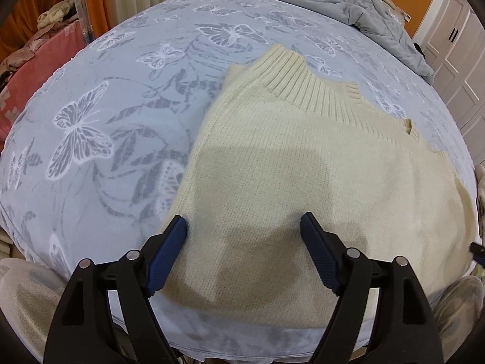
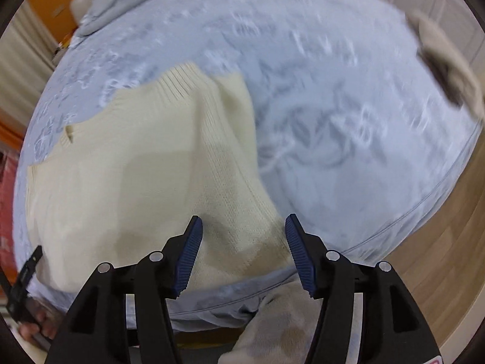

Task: Fold small clothes
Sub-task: 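Grasp the folded cardigan body with the right tool and adjust it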

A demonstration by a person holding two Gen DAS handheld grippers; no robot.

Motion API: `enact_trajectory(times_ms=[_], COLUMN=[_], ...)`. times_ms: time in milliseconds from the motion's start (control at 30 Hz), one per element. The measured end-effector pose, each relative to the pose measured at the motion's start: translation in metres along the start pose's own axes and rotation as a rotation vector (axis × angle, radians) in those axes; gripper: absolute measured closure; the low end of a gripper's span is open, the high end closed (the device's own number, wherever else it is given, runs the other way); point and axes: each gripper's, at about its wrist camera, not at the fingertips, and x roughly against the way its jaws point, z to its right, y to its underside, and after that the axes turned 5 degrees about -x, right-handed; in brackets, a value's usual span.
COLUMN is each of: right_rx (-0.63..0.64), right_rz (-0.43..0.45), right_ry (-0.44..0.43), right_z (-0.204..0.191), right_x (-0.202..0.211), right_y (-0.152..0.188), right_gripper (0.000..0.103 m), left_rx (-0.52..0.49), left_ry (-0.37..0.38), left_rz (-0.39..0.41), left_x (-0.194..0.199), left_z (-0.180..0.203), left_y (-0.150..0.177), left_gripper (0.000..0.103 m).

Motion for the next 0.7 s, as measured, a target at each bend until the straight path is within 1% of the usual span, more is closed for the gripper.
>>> enact_trajectory(times_ms=[33,67,100,167,200,233,267,300,333,367,400,433,467,500,567,600,667,700], right_rx=[-0.017,-0.033,-0.046,-0.068,-0.069,-0.061,-0.050,-0.044,-0.054,-0.063,-0.075,-0.080,-0.064,-0.043,0.004,0.025,0.029,0.022], right_rz=[-0.021,-0.031,-0.012,0.059,0.064,0.036,-0.043,-0.107,-0.113,-0.094,-0.034,0.038,0.095,0.114,0.124,0.117,0.067,0.038], right_ry=[-0.015,-0.041,-0.059,-0.081,-0.080,-0.054,-0.026,-0.015,-0.009,-0.010,-0.018,-0.020,-0.035,-0.047,-0.071,-0.078,-0.037,0.000], right_z=[0.005,0.006,0.006,0.009,0.011,0.013,0.014,0.014,0.015,0.014,0.010,0.006,-0.001,-0.009,-0.024,-0.031,-0.036,-0.032], right_x=[-0.002,-0.003,0.002,0.022,0.023,0.014,-0.006,-0.020,-0.023,-0.017,-0.002,0.014,0.026,0.032,0.034,0.028,-0.002,-0.018], right_y=[0.007,0.005,0.007,0.009,0.008,0.006,0.005,0.007,0.006,0.004,0.003,0.003,0.002,0.001,-0.004,-0.005,-0.014,-0.016], right_gripper=[0.095,0.098,0.099,0.099,0.099,0.099,0.098,0.098,0.097,0.096,0.095,0.089,0.087,0.087,0.087,0.087,0.087,0.099], left_rx=[0.000,0.000,0.000,-0.001,-0.001,-0.001,0.001,0.001,0.002,0.002,0.003,0.002,0.000,-0.001,0.000,0.000,0.000,0.001], left_ry=[0.005,0.011,0.014,0.021,0.023,0.024,0.025,0.025,0.023,0.021,0.022,0.023,0.024,0.024,0.023,0.021,0.019,0.020], left_rz=[0.000,0.000,-0.001,-0.002,-0.002,-0.002,-0.003,-0.004,-0.006,-0.006,-0.006,-0.005,-0.005,-0.004,-0.004,-0.004,-0.004,-0.003], left_x=[0.001,0.001,0.001,0.002,0.003,0.002,0.002,0.001,0.001,0.001,0.001,0.001,0.001,0.001,0.001,0.001,0.001,0.001], left_z=[-0.001,-0.002,-0.002,-0.004,-0.004,-0.004,-0.004,-0.005,-0.004,-0.004,-0.004,-0.004,-0.003,-0.003,-0.003,-0.003,-0.002,-0.003], left_y=[0.000,0.001,0.001,0.001,0.001,0.001,0.001,0.000,0.000,0.000,0.000,0.000,-0.001,-0.001,0.000,0.000,0.000,0.000], left_gripper=[0.027,0.028,0.027,0.027,0.027,0.027,0.027,0.027,0.026,0.026,0.026,0.026,0.026,0.026,0.026,0.025,0.025,0.025])
